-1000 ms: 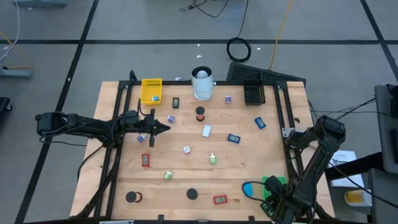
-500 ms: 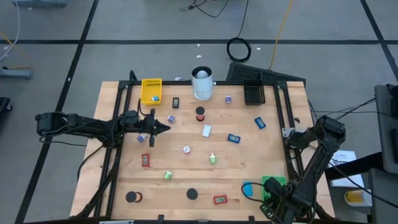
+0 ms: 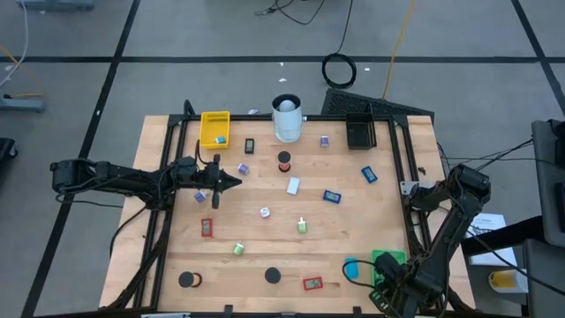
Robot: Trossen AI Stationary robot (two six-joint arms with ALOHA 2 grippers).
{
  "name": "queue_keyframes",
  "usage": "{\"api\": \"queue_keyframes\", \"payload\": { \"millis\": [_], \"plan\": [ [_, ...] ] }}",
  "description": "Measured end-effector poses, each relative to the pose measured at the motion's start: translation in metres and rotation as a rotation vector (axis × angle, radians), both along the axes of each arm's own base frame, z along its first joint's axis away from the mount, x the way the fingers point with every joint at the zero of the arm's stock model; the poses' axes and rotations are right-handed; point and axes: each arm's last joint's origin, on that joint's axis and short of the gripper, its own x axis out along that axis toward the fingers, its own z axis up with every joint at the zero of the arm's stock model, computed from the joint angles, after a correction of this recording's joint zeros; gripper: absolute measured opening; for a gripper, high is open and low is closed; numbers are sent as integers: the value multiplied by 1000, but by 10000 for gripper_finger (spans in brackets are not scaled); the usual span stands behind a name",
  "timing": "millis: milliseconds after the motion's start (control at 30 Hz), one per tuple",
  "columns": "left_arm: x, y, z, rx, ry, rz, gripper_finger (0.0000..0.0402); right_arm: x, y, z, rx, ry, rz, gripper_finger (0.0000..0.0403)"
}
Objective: Pick & Place Office items
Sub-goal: Put the blue hourglass into the green bin
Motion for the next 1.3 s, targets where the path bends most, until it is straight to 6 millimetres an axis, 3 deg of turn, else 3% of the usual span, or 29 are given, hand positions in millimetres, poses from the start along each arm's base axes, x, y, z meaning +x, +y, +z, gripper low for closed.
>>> {"api": "queue_keyframes", "payload": {
  "millis": [333, 533, 800, 1033, 1300],
  "plan": [
    [0, 0, 0, -4, 0, 1, 21, 1, 0, 0, 10, 18, -6, 210],
    [0, 0, 0, -4, 0, 1, 21, 3, -1, 0, 14, 15, -6, 230],
    [0, 0, 0, -4, 0, 1, 21, 6, 0, 0, 39, 0, 2, 210],
    [0, 0, 0, -4, 0, 1, 21, 7, -4, -18, 68, 47, 10, 239],
    [0, 0, 0, -4, 0, 0, 21, 8, -6, -16, 80, 32, 17, 244]
  ]
}}
